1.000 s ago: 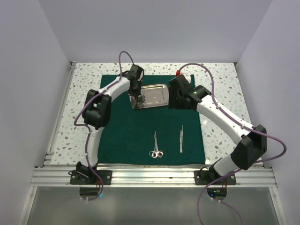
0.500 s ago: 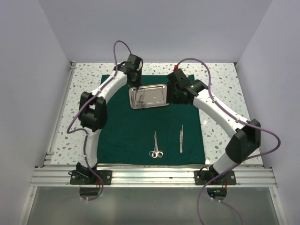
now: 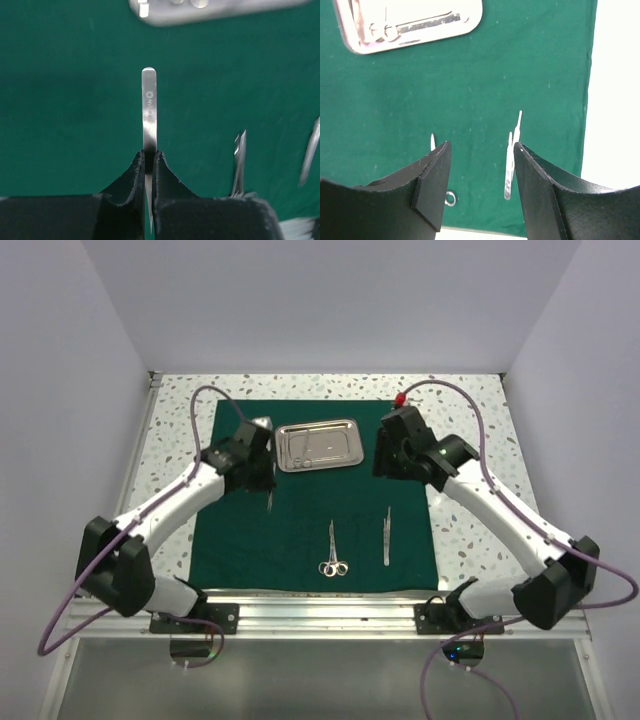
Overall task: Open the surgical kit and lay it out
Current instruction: Place the medical item in the surgical kit.
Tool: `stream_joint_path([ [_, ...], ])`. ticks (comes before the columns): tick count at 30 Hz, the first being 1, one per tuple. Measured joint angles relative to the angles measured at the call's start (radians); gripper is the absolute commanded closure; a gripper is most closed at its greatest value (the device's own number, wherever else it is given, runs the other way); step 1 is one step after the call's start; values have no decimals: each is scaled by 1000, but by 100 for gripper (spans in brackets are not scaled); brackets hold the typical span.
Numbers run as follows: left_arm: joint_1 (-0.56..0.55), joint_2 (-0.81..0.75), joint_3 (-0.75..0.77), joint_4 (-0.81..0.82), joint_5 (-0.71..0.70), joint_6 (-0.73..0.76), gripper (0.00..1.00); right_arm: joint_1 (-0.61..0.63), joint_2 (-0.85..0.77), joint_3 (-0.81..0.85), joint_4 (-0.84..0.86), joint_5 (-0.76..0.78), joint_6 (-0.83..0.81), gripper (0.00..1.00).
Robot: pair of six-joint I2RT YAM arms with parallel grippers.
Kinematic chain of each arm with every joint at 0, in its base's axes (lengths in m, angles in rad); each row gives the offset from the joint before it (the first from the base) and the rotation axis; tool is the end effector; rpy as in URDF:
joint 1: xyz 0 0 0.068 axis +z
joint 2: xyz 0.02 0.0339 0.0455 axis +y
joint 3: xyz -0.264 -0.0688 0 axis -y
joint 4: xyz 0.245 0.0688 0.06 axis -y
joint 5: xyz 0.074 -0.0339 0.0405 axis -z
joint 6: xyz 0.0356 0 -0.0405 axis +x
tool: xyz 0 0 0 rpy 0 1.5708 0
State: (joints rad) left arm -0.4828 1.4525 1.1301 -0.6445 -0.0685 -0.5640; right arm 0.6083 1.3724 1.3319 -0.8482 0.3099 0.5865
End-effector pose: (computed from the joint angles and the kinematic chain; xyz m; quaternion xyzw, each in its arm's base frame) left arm 0.2690 -0.1382 0.2648 -0.0489 0.9530 -0.1202 0.2738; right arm 0.2386 0.1529 0.3386 0.0415 0.9316 0.0656 0.3550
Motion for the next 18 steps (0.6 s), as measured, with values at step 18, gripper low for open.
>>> stream_joint_path([
  [18,-182,-164,-468,74,-100,-296,60,0,-426,-232,-76,-92,52,42],
])
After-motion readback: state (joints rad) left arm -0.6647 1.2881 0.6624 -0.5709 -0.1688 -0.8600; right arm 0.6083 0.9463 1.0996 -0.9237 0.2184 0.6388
